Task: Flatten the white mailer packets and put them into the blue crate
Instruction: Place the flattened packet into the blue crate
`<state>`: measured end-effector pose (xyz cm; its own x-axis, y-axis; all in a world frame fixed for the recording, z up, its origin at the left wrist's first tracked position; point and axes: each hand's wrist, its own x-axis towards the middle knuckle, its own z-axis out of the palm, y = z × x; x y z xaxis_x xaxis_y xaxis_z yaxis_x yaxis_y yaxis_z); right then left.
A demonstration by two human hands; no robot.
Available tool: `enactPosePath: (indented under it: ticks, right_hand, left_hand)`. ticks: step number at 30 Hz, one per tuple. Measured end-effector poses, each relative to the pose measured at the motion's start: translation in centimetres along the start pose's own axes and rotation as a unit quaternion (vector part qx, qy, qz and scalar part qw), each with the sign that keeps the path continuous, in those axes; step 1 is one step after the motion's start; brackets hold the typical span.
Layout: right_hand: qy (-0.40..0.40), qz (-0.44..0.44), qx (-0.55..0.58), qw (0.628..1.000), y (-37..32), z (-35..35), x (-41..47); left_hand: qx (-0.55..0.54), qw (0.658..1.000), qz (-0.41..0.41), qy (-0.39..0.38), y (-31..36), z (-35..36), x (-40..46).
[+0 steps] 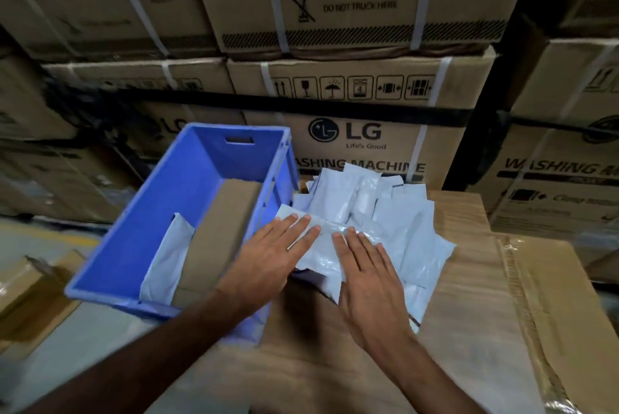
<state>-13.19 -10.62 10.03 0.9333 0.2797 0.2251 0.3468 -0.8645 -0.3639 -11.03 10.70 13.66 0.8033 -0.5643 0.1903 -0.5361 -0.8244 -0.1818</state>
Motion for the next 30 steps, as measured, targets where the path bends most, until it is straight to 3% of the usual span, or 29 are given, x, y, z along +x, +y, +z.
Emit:
enactPosePath:
  ticks: [10,18,21,25,27,30]
  right_hand:
    - [0.039,-0.037,0.025,0.998,-15.6,3.1,7.4]
    - [-0.052,0.031,0.019,0.998,-26.1,10.7,10.7]
    - [-0.142,0.087,0.014,0.986,-28.2,14.2,11.2]
    - [-0.196,0.155,0.02,0.968,-30.5,17.0,11.5]
    - [-0.273,0.19,0.043,0.942,-31.2,18.0,12.1]
    - [-0.3,0.232,0.047,0.924,-32.2,19.9,13.1]
  left_hand:
    - [0.036,0.999,-0.005,0.003,-16.9,-3.6,-6.8]
    - [0.055,0.992,0.091,-0.071,-28.4,0.0,-10.2]
    - [0.057,0.974,0.177,-0.131,-31.2,3.3,-9.5]
    - [0.033,0.934,0.291,-0.207,-32.5,6.3,-7.4]
    - [0.041,0.911,0.313,-0.265,-32.7,7.9,-6.7]
    - [0.078,0.878,0.335,-0.332,-32.9,9.6,-6.0]
